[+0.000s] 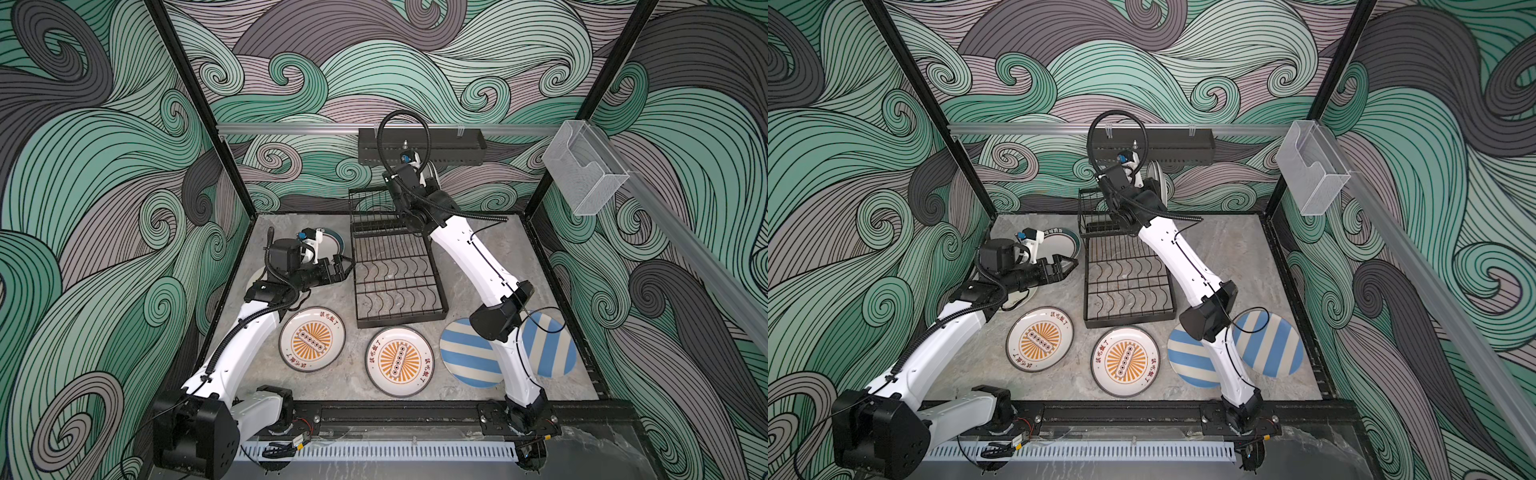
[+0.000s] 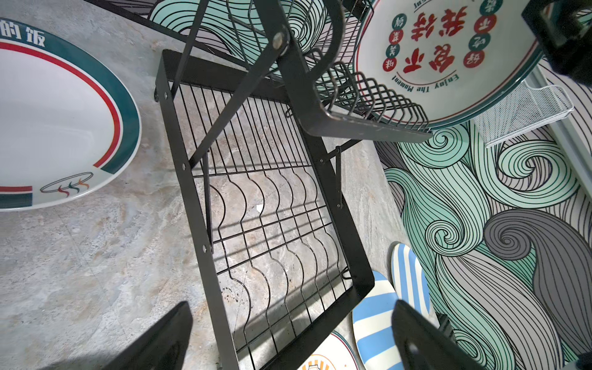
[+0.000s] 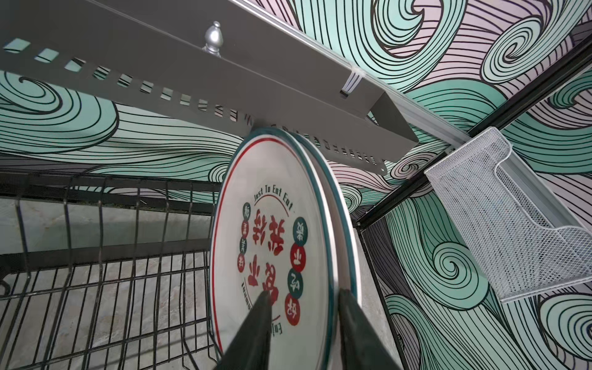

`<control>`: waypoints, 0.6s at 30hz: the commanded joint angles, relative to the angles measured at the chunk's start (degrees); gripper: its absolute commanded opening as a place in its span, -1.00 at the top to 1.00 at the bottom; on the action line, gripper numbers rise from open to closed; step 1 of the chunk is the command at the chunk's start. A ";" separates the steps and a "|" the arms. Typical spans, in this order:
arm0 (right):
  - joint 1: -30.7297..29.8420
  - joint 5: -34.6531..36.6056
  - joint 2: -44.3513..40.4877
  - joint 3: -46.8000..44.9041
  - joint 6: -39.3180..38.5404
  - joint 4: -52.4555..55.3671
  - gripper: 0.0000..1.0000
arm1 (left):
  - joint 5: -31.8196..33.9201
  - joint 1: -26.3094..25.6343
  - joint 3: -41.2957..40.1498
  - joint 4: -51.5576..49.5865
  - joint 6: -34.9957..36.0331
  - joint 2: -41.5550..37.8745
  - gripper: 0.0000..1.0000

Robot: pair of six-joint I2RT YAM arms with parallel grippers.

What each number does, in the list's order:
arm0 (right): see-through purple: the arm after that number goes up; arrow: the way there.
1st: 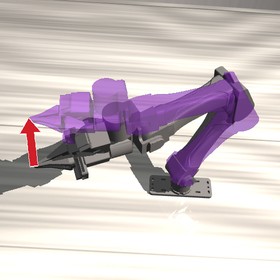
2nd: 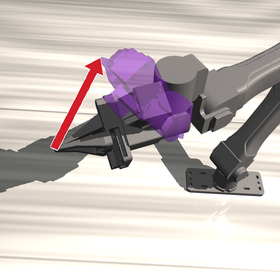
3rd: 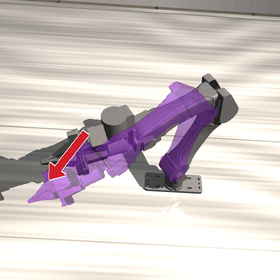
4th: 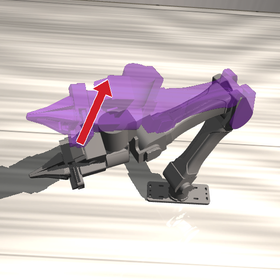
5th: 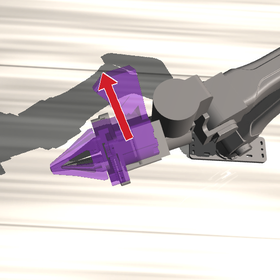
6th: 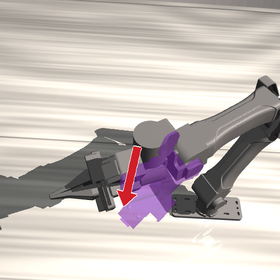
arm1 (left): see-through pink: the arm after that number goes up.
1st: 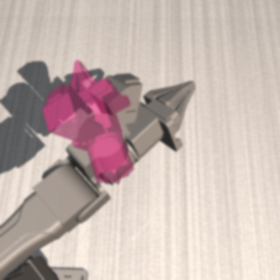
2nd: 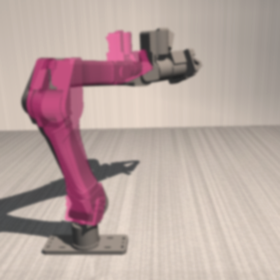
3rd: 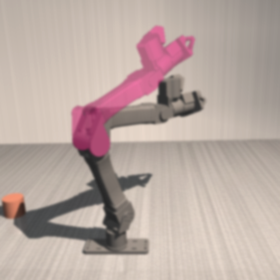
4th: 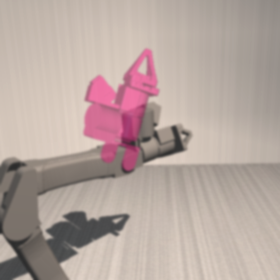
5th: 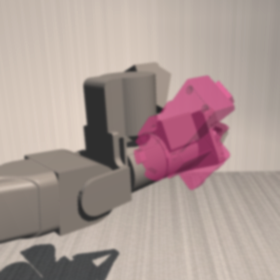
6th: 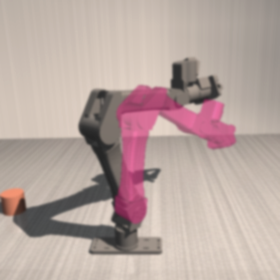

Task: Load plates into a dish rack
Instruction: Place the plate on the dish rack.

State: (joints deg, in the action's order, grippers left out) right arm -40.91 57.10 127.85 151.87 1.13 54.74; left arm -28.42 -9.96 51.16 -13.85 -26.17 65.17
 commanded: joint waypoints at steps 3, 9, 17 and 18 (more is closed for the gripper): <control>-0.29 -6.45 -5.22 1.76 -0.58 2.01 0.01 | 2.29 -0.57 0.76 -0.42 1.59 0.66 -0.97; -0.67 -17.46 -18.58 -6.52 -2.37 2.32 -0.22 | 2.76 -0.55 2.77 -2.03 3.16 1.45 -0.97; 3.26 -33.16 -48.94 -46.33 2.63 2.07 -0.45 | 1.64 -0.68 1.59 -2.15 3.16 1.98 -0.97; 4.48 -36.40 -52.69 -51.59 4.15 1.94 -0.45 | 1.54 -0.74 1.54 -1.65 3.06 2.39 -0.97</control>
State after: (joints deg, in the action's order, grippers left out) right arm -38.79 30.79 79.96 110.76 1.08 54.89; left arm -26.57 -9.98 51.64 -15.51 -23.70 66.61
